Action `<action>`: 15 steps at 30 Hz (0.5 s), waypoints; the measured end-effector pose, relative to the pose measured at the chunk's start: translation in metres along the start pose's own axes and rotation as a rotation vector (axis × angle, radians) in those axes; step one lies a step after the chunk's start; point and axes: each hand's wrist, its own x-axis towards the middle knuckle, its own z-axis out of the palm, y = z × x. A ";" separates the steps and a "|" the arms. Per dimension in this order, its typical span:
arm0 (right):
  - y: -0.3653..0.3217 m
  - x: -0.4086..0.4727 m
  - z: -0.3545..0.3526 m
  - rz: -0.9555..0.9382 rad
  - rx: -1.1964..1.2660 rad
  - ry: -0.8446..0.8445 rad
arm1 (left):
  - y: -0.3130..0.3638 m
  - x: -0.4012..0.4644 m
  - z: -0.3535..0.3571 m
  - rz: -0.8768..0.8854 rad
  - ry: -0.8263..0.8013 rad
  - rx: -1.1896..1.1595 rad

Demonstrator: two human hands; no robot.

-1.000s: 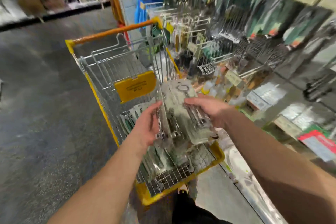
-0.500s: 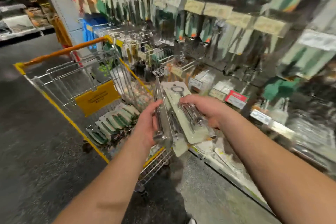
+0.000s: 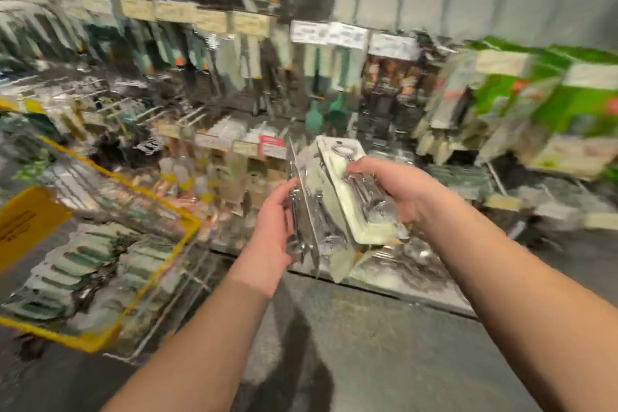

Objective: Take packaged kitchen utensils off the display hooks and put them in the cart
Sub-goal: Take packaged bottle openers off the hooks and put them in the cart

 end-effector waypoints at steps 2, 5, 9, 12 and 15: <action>0.022 -0.036 -0.052 -0.015 -0.012 0.099 | -0.038 -0.008 0.045 -0.041 -0.049 0.037; 0.048 -0.090 -0.123 0.013 -0.032 0.235 | -0.090 -0.025 0.114 -0.101 -0.121 0.056; 0.081 -0.150 -0.206 0.042 -0.029 0.341 | -0.146 -0.055 0.202 -0.164 -0.233 0.073; 0.099 -0.184 -0.260 0.066 0.016 0.420 | -0.180 -0.069 0.261 -0.200 -0.312 0.092; 0.109 -0.212 -0.308 0.071 0.070 0.534 | -0.202 -0.077 0.312 -0.205 -0.401 0.135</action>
